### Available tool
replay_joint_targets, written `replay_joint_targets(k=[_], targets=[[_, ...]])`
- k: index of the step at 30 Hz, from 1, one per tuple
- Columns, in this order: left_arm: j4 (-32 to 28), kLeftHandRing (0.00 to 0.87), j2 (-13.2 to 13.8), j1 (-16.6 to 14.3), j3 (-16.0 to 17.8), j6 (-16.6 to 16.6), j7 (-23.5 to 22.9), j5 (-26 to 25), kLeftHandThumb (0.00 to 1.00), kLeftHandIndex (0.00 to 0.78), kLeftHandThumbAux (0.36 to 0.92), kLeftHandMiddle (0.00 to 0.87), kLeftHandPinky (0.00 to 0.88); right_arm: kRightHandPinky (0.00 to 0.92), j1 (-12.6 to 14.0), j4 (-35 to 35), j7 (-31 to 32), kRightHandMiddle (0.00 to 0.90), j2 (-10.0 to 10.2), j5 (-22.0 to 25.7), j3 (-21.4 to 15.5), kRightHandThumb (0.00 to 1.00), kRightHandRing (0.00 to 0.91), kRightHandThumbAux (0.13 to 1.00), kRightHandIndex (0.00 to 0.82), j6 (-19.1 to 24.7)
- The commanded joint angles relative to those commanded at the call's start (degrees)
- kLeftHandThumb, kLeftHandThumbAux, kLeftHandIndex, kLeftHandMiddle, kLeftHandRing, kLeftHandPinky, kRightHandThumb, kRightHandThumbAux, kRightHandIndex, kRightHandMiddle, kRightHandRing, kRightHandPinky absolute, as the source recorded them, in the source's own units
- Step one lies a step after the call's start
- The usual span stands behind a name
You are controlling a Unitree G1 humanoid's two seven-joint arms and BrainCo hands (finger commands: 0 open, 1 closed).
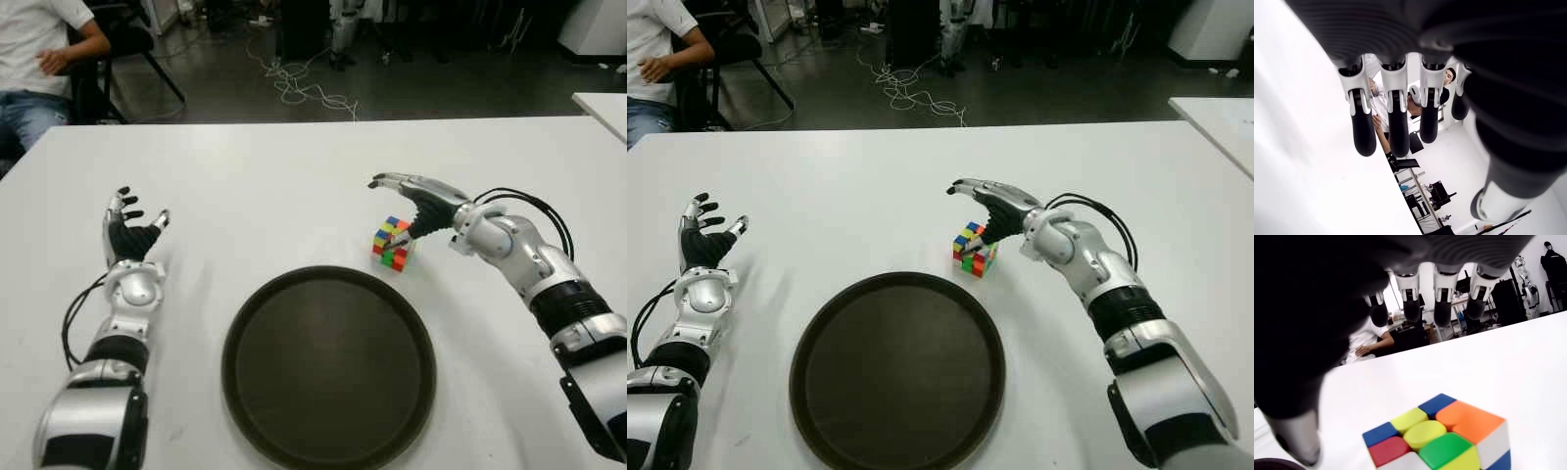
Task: Pick up the Rubik's Cube and put it in the plate
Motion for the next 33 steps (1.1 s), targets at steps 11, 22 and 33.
replay_joint_targets(k=[11, 22, 33], targets=[[-0.16, 0.268, -0.14, -0.02, 0.18, 0.03, 0.04, -0.23, 0.093, 0.133, 0.807, 0.221, 0.356, 0.056, -1.47, 2.70, 3.05, 0.063, -0.28, -0.72, 1.82, 0.000, 0.073, 0.668, 0.042, 0.62], [-0.46, 0.308, -0.14, 0.17, 0.17, -0.28, -0.15, -0.23, 0.093, 0.161, 0.778, 0.253, 0.389, 0.018, -1.47, 1.39, 6.29, 0.076, -0.82, -1.48, 3.00, 0.000, 0.067, 0.644, 0.041, 3.07], [-0.81, 0.393, 0.11, 0.16, -0.54, 1.08, 0.17, 0.63, 0.035, 0.140, 0.775, 0.292, 0.496, 0.014, -1.30, 2.31, 5.35, 0.089, -0.78, -2.30, 3.54, 0.000, 0.076, 0.623, 0.061, 2.73]])
